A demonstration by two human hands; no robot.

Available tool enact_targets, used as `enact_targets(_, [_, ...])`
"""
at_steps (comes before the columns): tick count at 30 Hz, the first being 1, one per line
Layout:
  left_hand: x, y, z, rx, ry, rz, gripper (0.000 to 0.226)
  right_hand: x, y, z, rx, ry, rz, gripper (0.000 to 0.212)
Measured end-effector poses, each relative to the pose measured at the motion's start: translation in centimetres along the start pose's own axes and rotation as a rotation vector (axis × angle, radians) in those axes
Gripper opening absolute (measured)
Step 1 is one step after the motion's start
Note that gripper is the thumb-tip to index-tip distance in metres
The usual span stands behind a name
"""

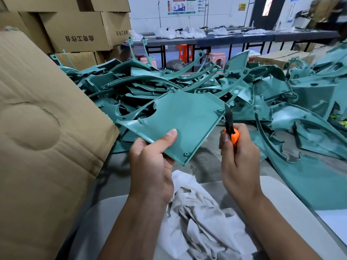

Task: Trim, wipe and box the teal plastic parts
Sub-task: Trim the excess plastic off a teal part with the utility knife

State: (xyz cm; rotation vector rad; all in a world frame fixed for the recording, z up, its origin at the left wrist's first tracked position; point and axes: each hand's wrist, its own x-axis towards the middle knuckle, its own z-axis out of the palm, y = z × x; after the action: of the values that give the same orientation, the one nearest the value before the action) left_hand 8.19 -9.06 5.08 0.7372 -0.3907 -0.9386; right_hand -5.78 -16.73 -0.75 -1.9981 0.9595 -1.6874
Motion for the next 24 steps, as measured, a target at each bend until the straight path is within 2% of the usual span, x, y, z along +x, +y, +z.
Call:
enact_targets(10, [0.30, 0.51, 0.21, -0.028, 0.040, 0.043, 0.023, -0.49, -0.25, -0.04, -0.024, -0.180, -0.110, 0.008])
enact_targets(24, [0.57, 0.99, 0.34, -0.040, 0.064, 0.044, 0.025, -0.83, 0.12, -0.29, -0.075, -0.286, -0.182, 0.012])
